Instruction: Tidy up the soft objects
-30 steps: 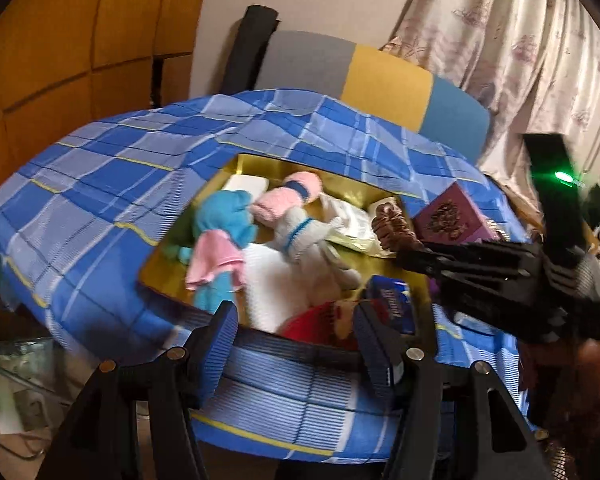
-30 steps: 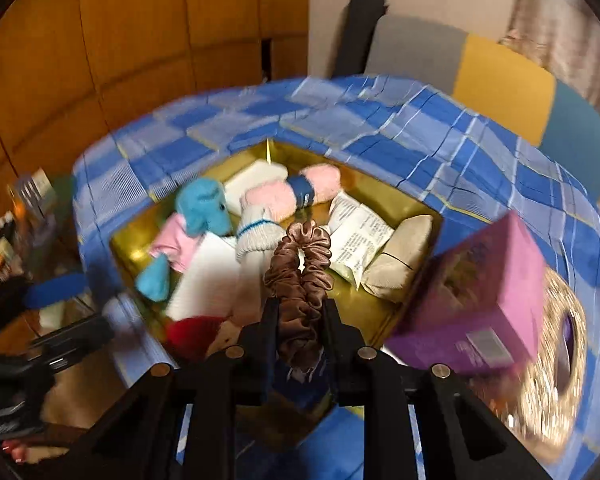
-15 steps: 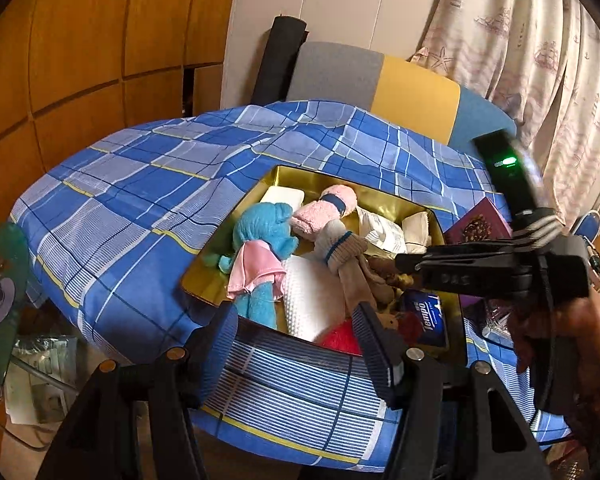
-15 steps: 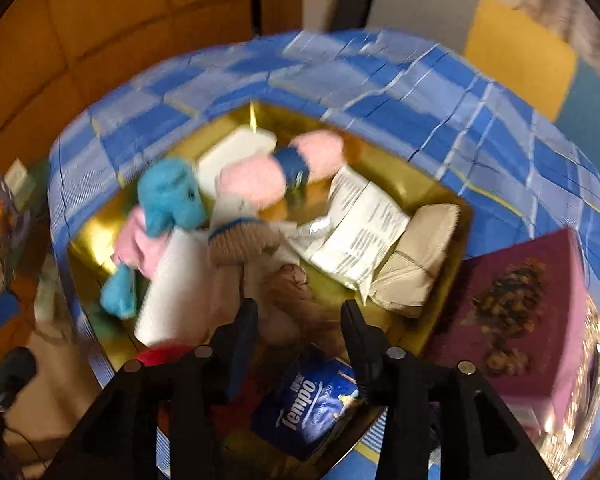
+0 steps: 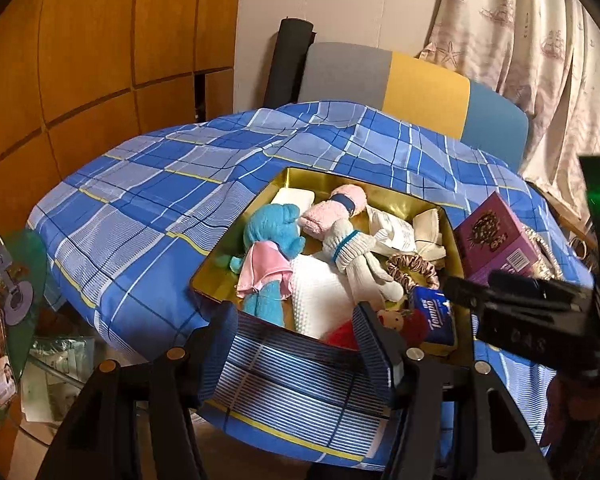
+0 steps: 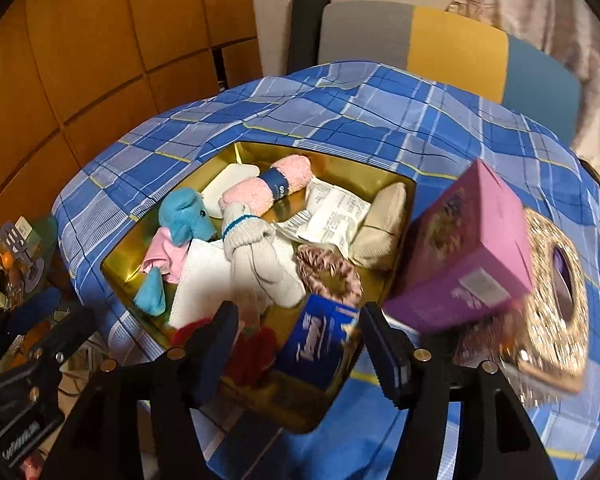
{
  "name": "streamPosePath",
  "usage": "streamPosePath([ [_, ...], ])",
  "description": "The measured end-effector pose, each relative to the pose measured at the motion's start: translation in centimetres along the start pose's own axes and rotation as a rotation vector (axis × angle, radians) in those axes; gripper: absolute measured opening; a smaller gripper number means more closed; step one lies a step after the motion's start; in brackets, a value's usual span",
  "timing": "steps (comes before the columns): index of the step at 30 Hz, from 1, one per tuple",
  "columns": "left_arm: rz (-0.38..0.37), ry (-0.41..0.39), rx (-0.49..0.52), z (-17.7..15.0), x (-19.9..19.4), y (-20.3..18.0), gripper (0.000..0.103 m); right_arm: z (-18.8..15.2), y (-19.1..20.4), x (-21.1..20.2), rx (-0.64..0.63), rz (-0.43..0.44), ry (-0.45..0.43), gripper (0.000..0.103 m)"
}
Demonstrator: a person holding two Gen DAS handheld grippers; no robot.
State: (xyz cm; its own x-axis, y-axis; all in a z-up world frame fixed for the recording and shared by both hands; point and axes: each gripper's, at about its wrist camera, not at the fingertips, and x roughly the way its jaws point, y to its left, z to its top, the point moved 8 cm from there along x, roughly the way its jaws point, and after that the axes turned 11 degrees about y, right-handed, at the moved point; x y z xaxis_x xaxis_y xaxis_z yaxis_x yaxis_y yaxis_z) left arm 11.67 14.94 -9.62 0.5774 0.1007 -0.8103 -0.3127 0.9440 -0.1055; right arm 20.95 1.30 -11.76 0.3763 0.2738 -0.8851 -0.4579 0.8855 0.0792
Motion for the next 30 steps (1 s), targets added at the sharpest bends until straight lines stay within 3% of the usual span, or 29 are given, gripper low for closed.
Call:
streamPosePath([
  [7,0.028,-0.02,0.0,-0.4,-1.5,0.3,0.061,-2.2,0.3,-2.6,0.078,0.026,-0.035,0.078],
  [16,0.045,-0.02,0.005,-0.7,-2.8,0.3,0.061,-4.0,1.0,-5.2,0.1,-0.007,-0.079,0.087],
  [25,0.054,-0.007,0.021,-1.2,-3.6,-0.3,0.061,-6.0,0.4,-7.2,0.175,-0.091,-0.114,0.093],
  [30,0.057,0.012,0.036,-1.6,-4.0,-0.6,0.061,-7.4,-0.9,-8.8,0.238,-0.163,-0.152,0.102],
])
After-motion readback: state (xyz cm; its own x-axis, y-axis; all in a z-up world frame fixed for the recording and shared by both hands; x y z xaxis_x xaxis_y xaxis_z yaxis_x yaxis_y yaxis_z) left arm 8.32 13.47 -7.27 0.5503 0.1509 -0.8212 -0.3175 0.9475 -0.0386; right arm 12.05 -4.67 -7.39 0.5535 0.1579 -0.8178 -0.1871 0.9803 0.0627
